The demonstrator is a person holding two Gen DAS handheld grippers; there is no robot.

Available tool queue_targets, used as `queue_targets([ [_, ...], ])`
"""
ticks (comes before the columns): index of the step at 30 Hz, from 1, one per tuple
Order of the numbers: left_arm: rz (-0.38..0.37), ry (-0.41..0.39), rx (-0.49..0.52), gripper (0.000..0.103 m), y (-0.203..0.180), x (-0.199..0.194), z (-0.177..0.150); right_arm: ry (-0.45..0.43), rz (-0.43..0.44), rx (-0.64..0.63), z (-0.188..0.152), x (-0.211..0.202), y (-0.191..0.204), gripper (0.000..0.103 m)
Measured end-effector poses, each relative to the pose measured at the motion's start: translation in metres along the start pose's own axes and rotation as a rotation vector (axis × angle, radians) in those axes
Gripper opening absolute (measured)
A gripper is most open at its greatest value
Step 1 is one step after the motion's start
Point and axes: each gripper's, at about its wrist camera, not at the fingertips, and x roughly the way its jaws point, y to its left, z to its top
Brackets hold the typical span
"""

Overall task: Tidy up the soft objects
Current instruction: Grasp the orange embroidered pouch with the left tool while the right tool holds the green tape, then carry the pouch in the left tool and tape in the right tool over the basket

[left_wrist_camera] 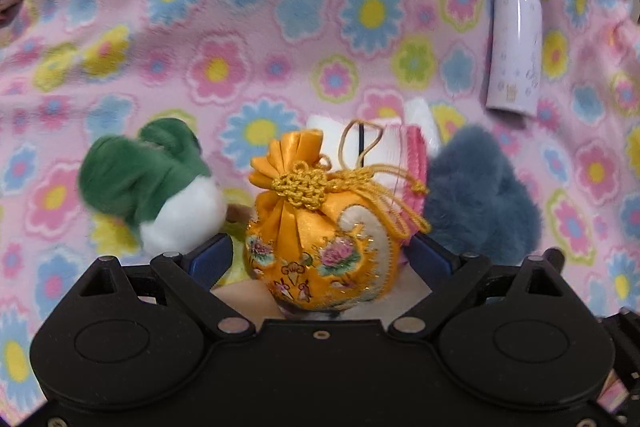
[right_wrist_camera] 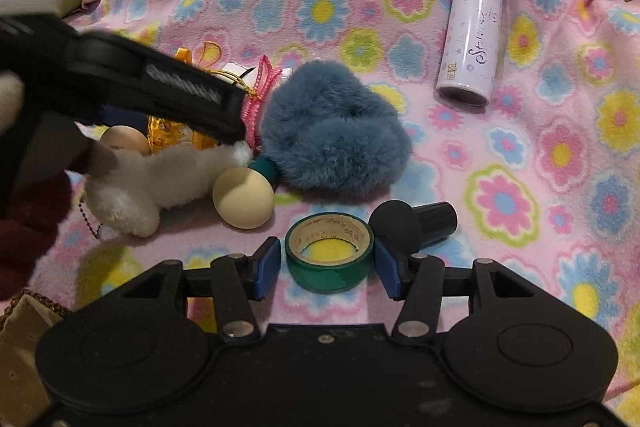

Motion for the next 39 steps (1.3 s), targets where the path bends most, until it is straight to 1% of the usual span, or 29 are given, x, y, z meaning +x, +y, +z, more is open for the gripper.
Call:
queue_targets([
  [2, -0.012, 0.015, -0.019, 0.091, 0.003, 0.006, 0.001, 0.002, 0.003, -0.003, 0.000, 0.000, 0.001, 0.057],
  [4, -0.053, 0.041, -0.061, 0.091, 0.012, 0.009, 0.003, 0.003, 0.005, -0.014, 0.000, 0.001, 0.003, 0.060],
  [6, -0.079, 0.049, -0.079, 0.090, 0.018, 0.010, 0.004, 0.002, 0.003, -0.023, 0.000, 0.001, 0.005, 0.060],
  [8, -0.117, 0.020, -0.056, 0.081, 0.019, 0.009, 0.003, 0.001, 0.006, -0.020, 0.000, 0.001, 0.004, 0.053],
  [9, -0.139, 0.011, -0.043, 0.074, 0.019, 0.008, 0.002, 0.009, 0.014, -0.011, 0.000, 0.002, 0.003, 0.047],
  [10, -0.146, 0.009, -0.036, 0.068, 0.017, 0.007, 0.000, 0.019, 0.023, 0.005, 0.001, 0.004, 0.000, 0.047],
  [12, -0.159, 0.000, -0.033, 0.065, 0.017, 0.006, 0.000, 0.020, 0.041, 0.041, 0.002, 0.005, -0.005, 0.047],
  [15, -0.174, -0.026, -0.049, 0.064, 0.019, -0.001, 0.003, 0.013, 0.037, 0.049, 0.003, 0.003, -0.006, 0.047],
  [21, -0.163, -0.104, -0.054, 0.064, 0.023, -0.028, 0.012, -0.026, 0.036, 0.077, 0.007, -0.010, -0.010, 0.047],
  [25, -0.163, -0.162, -0.062, 0.064, 0.027, -0.056, 0.015, -0.064, 0.043, 0.106, 0.014, -0.024, -0.014, 0.047],
  [28, -0.149, -0.184, -0.061, 0.064, 0.027, -0.077, 0.013, -0.089, 0.055, 0.123, 0.016, -0.039, -0.016, 0.047],
  [30, -0.134, -0.188, -0.062, 0.064, 0.026, -0.092, 0.008, -0.107, 0.062, 0.134, 0.016, -0.052, -0.016, 0.047],
  [34, -0.101, -0.171, -0.058, 0.064, 0.025, -0.120, -0.008, -0.133, 0.085, 0.153, 0.012, -0.080, -0.015, 0.047],
  [39, -0.098, -0.156, -0.067, 0.064, 0.024, -0.154, -0.039, -0.153, 0.124, 0.173, -0.004, -0.120, -0.014, 0.047],
])
